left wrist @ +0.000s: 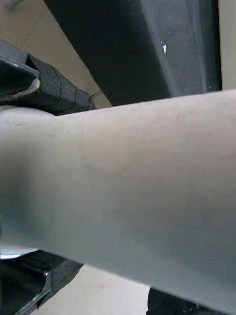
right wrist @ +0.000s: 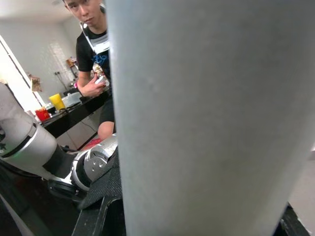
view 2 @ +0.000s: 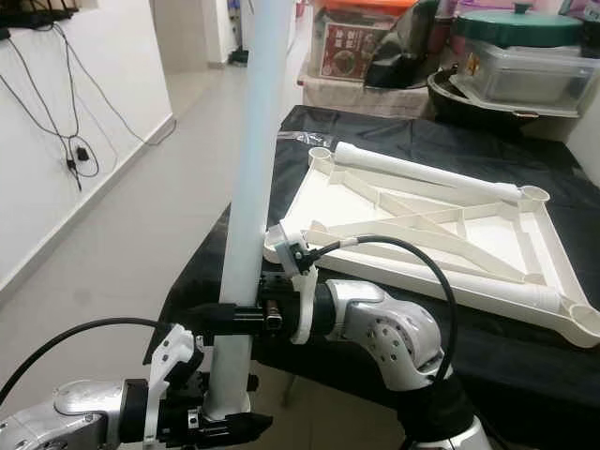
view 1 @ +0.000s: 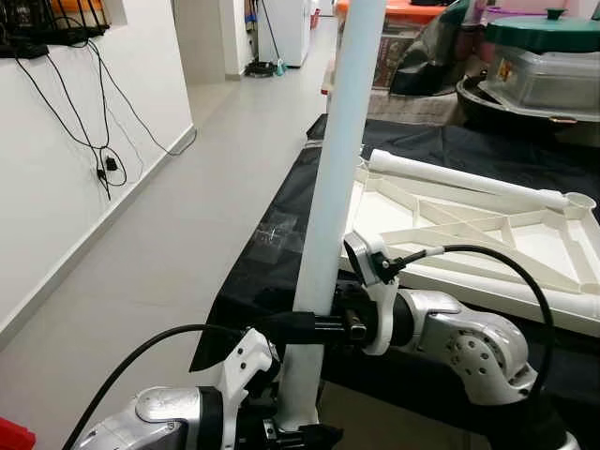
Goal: Building children table
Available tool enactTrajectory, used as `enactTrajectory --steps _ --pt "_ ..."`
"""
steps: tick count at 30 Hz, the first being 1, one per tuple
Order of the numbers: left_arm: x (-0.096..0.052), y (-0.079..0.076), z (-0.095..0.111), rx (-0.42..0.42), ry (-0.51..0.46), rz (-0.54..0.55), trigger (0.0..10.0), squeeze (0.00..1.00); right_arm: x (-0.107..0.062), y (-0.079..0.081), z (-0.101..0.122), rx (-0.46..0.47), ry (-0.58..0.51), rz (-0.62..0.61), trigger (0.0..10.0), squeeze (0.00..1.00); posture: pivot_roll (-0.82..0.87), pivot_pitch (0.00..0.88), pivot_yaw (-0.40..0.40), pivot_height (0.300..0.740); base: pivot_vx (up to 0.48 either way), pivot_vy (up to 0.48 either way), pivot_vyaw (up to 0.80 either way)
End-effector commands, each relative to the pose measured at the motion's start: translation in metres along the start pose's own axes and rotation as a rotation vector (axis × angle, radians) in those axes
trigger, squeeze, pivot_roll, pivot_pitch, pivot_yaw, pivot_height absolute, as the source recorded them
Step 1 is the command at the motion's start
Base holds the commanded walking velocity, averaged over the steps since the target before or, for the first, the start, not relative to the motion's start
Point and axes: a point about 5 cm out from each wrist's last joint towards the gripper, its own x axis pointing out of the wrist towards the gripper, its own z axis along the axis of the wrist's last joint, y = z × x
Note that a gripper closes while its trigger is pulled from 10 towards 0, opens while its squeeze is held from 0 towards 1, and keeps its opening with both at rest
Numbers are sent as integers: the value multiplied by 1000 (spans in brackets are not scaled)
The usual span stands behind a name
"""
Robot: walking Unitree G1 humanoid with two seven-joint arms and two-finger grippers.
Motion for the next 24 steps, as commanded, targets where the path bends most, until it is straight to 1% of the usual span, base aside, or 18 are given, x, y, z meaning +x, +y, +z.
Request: enactTrajectory --steps 1,6,9,10,11,18,21,23,24 --pt "2 -6 0 -21 -6 -42 10000 0 3 7 0 -17 10 36 0 0 104 81 -8 740 0 0 0" --pt "1 -6 -2 -38 16 -33 10000 0 4 7 0 -14 12 39 0 0 105 82 -8 740 0 0 0" --pt "2 -3 -4 -45 31 -8 10000 0 4 8 -1 -13 16 42 0 0 105 81 -9 740 0 0 0" --pt "2 -3 -4 -43 35 -6 10000 365 4 7 -1 -12 16 42 0 0 106 79 -8 740 0 0 0" --pt "2 -3 -5 -44 32 0 10000 1000 4 7 -1 -12 17 42 0 0 106 79 -8 740 0 0 0" --pt "0 -3 -5 -37 19 6 10000 1000 0 3 3 -26 5 23 0 0 109 69 -9 740 0 0 0" --pt "-1 -3 -6 -34 26 14 10000 1000 -3 -1 6 -36 -4 0 0 0 109 65 -9 740 0 0 0" --pt "-3 -2 -10 -16 44 43 10000 1000 -9 -6 11 -56 -18 -37 0 0 112 61 -10 740 0 0 0" --pt "-4 -1 -11 -18 42 65 10000 0 -16 -12 16 -78 -32 -84 0 0 113 57 -12 740 0 0 0"
